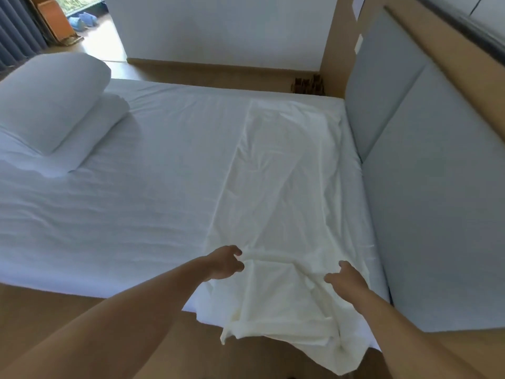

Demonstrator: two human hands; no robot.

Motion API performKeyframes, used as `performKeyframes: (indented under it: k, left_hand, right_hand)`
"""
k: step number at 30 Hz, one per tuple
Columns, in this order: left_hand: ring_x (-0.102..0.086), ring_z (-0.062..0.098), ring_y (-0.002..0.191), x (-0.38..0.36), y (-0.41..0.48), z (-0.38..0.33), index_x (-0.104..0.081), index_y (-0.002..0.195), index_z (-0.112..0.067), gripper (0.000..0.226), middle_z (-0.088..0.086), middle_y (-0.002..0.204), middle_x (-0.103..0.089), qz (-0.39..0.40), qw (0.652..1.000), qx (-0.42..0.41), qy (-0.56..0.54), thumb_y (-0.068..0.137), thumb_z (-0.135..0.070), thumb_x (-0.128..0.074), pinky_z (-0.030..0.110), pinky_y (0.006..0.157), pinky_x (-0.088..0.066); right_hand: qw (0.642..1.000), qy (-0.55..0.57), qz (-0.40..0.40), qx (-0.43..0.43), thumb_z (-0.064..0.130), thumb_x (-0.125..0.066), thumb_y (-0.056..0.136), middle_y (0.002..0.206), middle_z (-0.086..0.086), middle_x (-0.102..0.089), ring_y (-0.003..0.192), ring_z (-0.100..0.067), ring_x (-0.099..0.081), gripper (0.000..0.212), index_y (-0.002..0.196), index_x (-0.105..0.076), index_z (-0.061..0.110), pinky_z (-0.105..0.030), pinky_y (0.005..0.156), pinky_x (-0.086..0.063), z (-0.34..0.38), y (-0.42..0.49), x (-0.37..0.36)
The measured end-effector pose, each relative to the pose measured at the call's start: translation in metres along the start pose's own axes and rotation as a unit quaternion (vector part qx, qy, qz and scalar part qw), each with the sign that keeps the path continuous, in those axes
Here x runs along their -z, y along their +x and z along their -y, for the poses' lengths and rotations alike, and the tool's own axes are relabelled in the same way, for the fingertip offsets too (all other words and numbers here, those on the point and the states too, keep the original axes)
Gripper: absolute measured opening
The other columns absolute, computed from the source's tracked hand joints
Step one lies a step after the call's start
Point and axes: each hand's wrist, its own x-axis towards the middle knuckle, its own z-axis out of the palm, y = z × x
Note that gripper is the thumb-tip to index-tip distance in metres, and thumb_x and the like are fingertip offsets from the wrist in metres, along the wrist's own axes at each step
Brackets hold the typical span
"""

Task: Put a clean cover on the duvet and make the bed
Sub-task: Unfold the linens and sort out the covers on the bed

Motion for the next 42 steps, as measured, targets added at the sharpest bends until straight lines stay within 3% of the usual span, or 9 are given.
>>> performKeyframes:
  k: [7,10,13,20,25,28,31,38,42]
  left_hand:
    - [-0.056,0.018,0.108,-0.067,0.063,-0.07,-0.052,0.139,-0.017,0.043,0.002,0.128,-0.057,0.019,0.999,-0.045,0.018,0.096,-0.023,-0.058,0.025,0.09,-0.046]
    - [-0.057,0.023,0.119,-0.098,0.087,-0.101,-0.053,0.138,-0.018,0.043,0.004,0.136,-0.056,0.041,0.998,-0.035,0.013,0.095,-0.026,-0.059,0.032,0.099,-0.049]
    - [-0.059,0.026,0.115,-0.118,0.101,-0.128,-0.058,0.13,-0.013,0.035,0.008,0.128,-0.058,0.067,0.997,-0.022,-0.011,0.097,-0.024,-0.056,0.036,0.087,-0.049]
    - [-0.068,0.027,0.092,-0.119,0.117,-0.168,-0.063,0.111,-0.009,0.047,0.006,0.106,-0.068,0.111,0.981,0.065,-0.145,0.09,-0.052,-0.061,0.035,0.069,-0.056]
    - [-0.062,0.024,0.067,-0.089,0.123,-0.154,-0.055,0.098,-0.003,0.012,0.012,0.089,-0.059,-0.007,0.991,0.086,-0.107,0.09,-0.007,-0.047,0.031,0.058,-0.057]
    - [-0.065,0.028,0.07,-0.067,0.134,-0.13,-0.057,0.098,-0.001,0.018,0.016,0.095,-0.061,-0.031,0.973,0.082,-0.215,0.089,0.002,-0.041,0.038,0.06,-0.061]
    - [-0.064,0.03,0.07,-0.055,0.146,-0.103,-0.059,0.106,0.003,0.027,0.02,0.098,-0.063,-0.034,0.966,0.092,-0.238,0.09,0.004,-0.037,0.035,0.052,-0.058]
    - [-0.068,0.037,0.082,-0.064,0.165,-0.084,-0.057,0.109,0.003,0.029,0.022,0.106,-0.064,-0.06,0.944,0.115,-0.303,0.092,0.004,-0.033,0.039,0.055,-0.059]
    - [-0.065,0.035,0.08,-0.073,0.166,-0.089,-0.057,0.109,0.002,0.025,0.021,0.103,-0.063,-0.06,0.915,0.143,-0.372,0.093,0.003,-0.037,0.041,0.056,-0.057]
  right_hand:
    - [0.992,0.021,-0.099,-0.079,0.023,-0.062,0.087,0.138,-0.016,-0.051,0.12,-0.037,-0.054,0.065,0.144,-0.038,0.004,-0.042,0.093,-0.049,-0.063,0.055,0.006]
    - [0.992,0.025,-0.064,-0.109,0.026,-0.059,0.091,0.137,-0.017,-0.052,0.117,-0.037,-0.055,0.063,0.144,-0.036,0.004,-0.039,0.09,-0.049,-0.092,0.084,0.006]
    - [0.993,-0.019,-0.007,-0.114,0.026,-0.049,0.099,0.133,-0.016,-0.056,0.108,-0.032,-0.058,0.048,0.14,-0.043,0.002,-0.033,0.086,-0.048,-0.111,0.098,-0.002]
    - [0.985,-0.017,-0.017,0.168,0.025,-0.041,0.104,0.102,-0.006,-0.067,0.097,-0.026,-0.064,0.023,0.114,-0.056,0.011,-0.031,0.078,-0.044,-0.035,0.052,-0.025]
    - [0.965,0.175,0.069,0.182,0.034,-0.053,0.099,0.064,0.006,-0.062,0.061,-0.013,-0.054,0.027,0.087,-0.069,0.015,-0.033,0.066,-0.044,-0.002,0.036,-0.026]
    - [0.985,0.121,-0.052,0.11,0.036,-0.052,0.099,0.105,0.002,-0.072,0.1,-0.019,-0.065,0.025,0.109,-0.069,0.02,-0.033,0.088,-0.047,-0.01,0.064,-0.022]
    - [0.995,0.051,-0.083,-0.033,0.032,-0.056,0.097,0.148,-0.008,-0.045,0.133,-0.029,-0.045,0.058,0.149,-0.038,0.014,-0.039,0.104,-0.039,-0.036,0.092,-0.019]
    - [0.977,0.066,-0.164,-0.117,0.02,-0.064,0.092,0.163,-0.014,-0.015,0.147,-0.034,-0.022,0.082,0.155,-0.015,0.006,-0.05,0.112,-0.032,-0.083,0.113,-0.028]
    - [0.971,0.149,-0.117,-0.146,0.027,-0.068,0.09,0.147,-0.017,-0.043,0.127,-0.04,-0.048,0.079,0.151,-0.021,0.011,-0.048,0.102,-0.042,-0.1,0.121,-0.026]
